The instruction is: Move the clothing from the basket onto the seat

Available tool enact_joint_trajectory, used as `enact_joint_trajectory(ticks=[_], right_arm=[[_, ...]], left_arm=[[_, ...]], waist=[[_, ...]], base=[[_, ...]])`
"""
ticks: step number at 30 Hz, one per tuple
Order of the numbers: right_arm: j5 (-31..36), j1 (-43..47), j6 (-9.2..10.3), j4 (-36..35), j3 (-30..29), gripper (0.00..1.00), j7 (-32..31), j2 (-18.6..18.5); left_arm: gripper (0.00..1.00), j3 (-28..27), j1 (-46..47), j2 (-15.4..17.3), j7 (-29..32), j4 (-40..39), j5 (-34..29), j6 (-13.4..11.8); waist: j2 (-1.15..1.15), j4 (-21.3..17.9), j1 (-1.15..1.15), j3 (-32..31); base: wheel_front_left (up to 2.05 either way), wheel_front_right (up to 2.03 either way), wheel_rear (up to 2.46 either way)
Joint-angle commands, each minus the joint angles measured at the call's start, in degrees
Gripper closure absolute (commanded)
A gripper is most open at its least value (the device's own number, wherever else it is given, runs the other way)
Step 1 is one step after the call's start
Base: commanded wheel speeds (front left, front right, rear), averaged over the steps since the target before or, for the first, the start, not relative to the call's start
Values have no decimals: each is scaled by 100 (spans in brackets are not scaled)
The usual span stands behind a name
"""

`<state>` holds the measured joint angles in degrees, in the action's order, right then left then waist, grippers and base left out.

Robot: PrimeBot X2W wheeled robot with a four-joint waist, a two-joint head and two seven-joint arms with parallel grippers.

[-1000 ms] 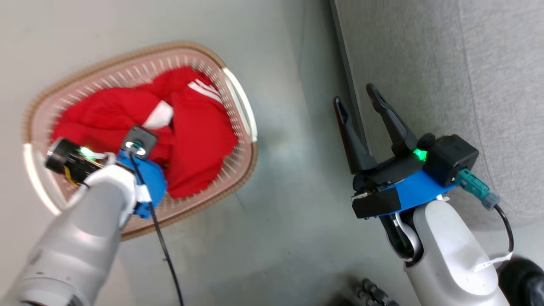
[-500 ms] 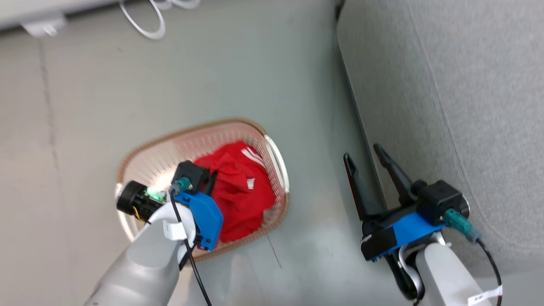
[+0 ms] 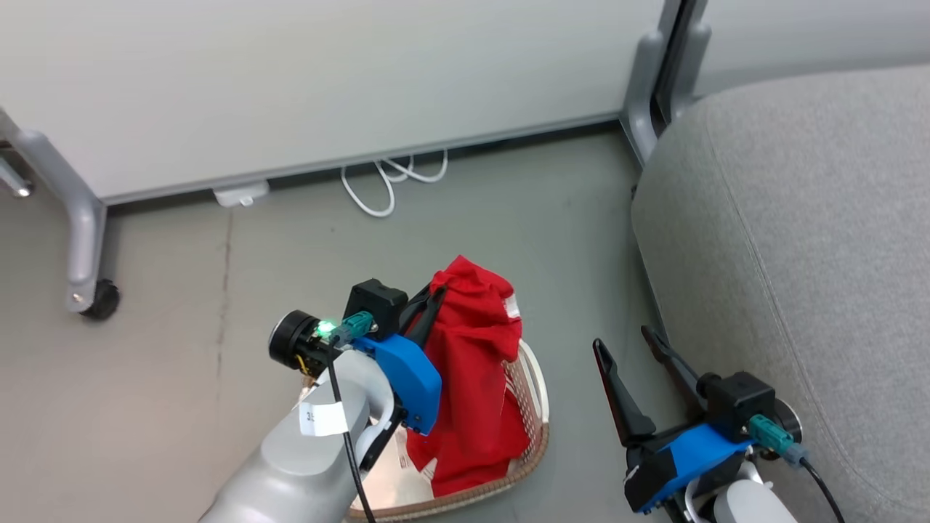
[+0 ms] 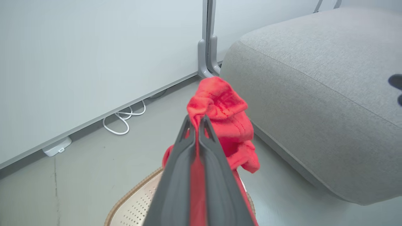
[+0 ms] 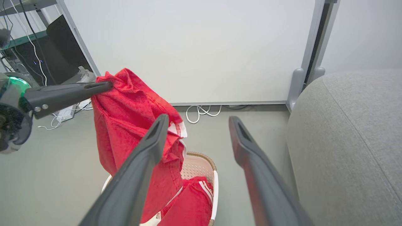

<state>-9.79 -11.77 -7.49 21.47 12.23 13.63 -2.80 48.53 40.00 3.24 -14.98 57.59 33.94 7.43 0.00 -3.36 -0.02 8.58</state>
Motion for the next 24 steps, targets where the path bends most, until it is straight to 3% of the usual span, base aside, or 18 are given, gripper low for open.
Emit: enact_joint_trajectory(ticks=[1,11,24], right_arm=[[-23,135,-1,-12,-2,0,-36,-16],[15,435,-1,-125,100,0,-225,-16],[-49,550,-1,-228,319,0,-369,-16]], left_arm=[[100,42,-29,-15,-28,-85,46,8],[100,566,274,-29,99,-742,542,4],[100,1245,761,-32,279,-1252,1244,-249]], waist=[[0,204,2,-343],[0,332,2,-836],[0,238,2,-1000]], base=[[0,0,0],[0,0,0],[0,0,0]])
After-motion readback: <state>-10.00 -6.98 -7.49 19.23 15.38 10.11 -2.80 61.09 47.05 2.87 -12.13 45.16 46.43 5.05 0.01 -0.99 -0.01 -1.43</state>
